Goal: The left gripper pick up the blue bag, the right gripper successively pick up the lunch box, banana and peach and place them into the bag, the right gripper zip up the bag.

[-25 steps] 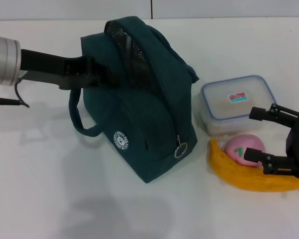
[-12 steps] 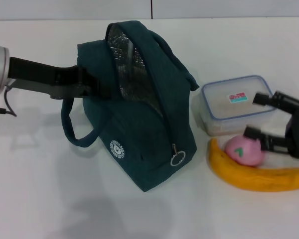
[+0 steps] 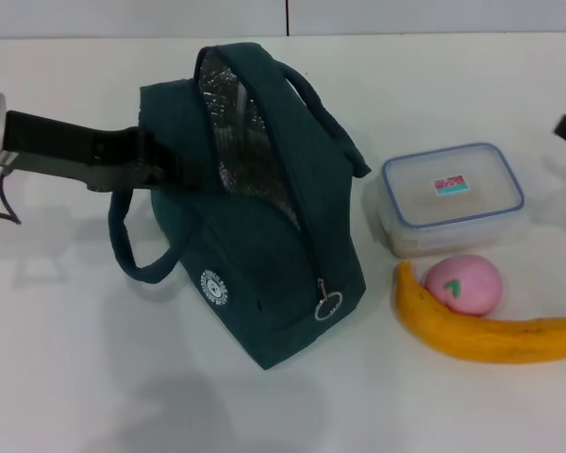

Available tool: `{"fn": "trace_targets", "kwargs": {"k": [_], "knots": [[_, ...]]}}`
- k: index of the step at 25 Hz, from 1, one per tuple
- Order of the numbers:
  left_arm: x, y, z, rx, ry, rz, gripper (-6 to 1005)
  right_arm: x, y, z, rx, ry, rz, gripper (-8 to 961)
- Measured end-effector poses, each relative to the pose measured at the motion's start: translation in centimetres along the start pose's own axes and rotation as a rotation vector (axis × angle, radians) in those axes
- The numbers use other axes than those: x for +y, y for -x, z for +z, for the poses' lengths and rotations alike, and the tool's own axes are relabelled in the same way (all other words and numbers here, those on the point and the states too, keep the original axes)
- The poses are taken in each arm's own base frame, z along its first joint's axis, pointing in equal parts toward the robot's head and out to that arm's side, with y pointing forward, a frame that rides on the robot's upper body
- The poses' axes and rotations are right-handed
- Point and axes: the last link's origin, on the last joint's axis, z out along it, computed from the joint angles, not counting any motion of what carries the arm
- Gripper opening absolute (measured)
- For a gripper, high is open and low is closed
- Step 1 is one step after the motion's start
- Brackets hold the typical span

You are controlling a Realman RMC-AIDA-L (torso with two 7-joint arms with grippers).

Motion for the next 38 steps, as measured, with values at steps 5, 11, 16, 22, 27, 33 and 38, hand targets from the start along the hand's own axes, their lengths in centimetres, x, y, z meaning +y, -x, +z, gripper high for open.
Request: {"fn": "trace_targets", "kwargs": {"k": [5, 11, 16, 22, 27, 33, 38], "knots": [[-0.1, 0.0, 0.3, -0.007, 0.01, -0.002, 32, -1.2, -0.9, 0.1, 0.048, -0.072, 0.146, 856], [0.0, 0.0, 0.5, -0.008, 0.014, 0.003, 31, -0.5, -1.9, 1.3, 0.103, -0.053, 0.221, 857], [0.1, 0.0, 0.5, -0.008, 0.015, -0.001, 31, 0.4, -2.6, 2.2, 0.145, -0.024, 0.27, 855], [0.1, 0.0, 0.6, -0.015, 0.01, 0.007, 31, 1.0, -3.1, 2.6, 0.165, -0.006, 0.31, 849], [0.0, -0.2, 0.9, -0.025, 0.018, 0.006, 32, 1.5, -3.1, 2.8, 0.166, 0.02, 0.348, 843], [0.1, -0.2, 1.1, -0.033, 0.025, 0.009, 32, 1.6, -2.9, 2.9, 0.166, 0.028, 0.383, 833], [0.0, -0.3, 0.8, -0.029, 0.021, 0.009, 31, 2.2, -3.3, 3.5, 0.177, 0.041, 0.429, 824]]}}
